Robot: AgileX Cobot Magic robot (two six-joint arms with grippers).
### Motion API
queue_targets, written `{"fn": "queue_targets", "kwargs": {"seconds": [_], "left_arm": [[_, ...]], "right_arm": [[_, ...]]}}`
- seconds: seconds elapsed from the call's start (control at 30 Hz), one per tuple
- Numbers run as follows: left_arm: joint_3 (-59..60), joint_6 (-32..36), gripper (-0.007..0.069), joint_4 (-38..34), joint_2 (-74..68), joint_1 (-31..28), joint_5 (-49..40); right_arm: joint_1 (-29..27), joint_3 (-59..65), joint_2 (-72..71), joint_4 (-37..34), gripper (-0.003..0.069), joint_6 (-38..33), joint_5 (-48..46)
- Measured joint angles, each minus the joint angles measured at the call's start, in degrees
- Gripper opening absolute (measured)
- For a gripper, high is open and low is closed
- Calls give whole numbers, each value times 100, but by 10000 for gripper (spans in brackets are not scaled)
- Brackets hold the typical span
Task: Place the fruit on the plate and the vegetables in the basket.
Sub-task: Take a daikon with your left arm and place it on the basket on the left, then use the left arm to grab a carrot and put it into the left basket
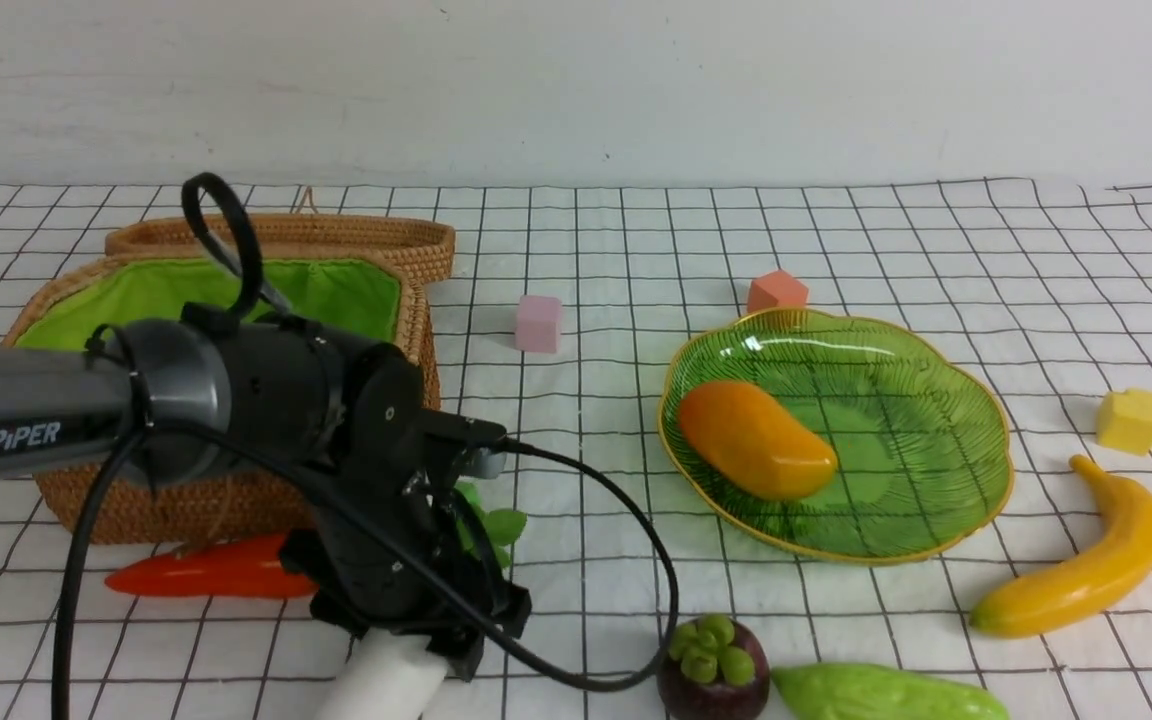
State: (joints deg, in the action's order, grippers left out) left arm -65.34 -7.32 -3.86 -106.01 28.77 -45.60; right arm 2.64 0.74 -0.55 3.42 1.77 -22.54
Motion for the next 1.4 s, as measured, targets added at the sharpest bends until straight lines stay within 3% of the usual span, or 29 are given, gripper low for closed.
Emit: {"fn": "queue_targets", "kwargs": {"seconds": [0.2,0.37,0.4,0.43,0.5,0.6,0.87,1.0,1.1,1.37,1.4], "left_arm": [[-589,-115,470,52,925,-50,-695],[-1702,-1429,470,906,1808,-653,-653],[-1745,-1429,470,906,1823,-692,-654],[-2083,-2049,470,1463,1875,-1055,-610],[-2307,-2518,470,1881,1811,-1400,-537],[-2449,-2893,470,2262,1572,-1733,-448],[-2460,-2790,495,2474,761,-1818,-275],[-2469,-2612,625,2420,715,-1818,-288],[-2583,-2527,660,2386,776,-1818,-496],[-2923,-2140,612,2379,1324,-1818,-1991],[-2795,-1736,582,2363,1503,-1818,-2331]], "right_arm": [[0,0,0,0,243,0,0],[0,0,0,0,243,0,0],[0,0,0,0,243,0,0],[0,0,0,0,243,0,0],[0,0,0,0,243,0,0],[0,0,0,0,243,0,0],[0,0,0,0,243,0,0],[0,0,0,0,243,0,0],[0,0,0,0,243,0,0],[0,0,0,0,243,0,0],[0,0,0,0,243,0,0]]}}
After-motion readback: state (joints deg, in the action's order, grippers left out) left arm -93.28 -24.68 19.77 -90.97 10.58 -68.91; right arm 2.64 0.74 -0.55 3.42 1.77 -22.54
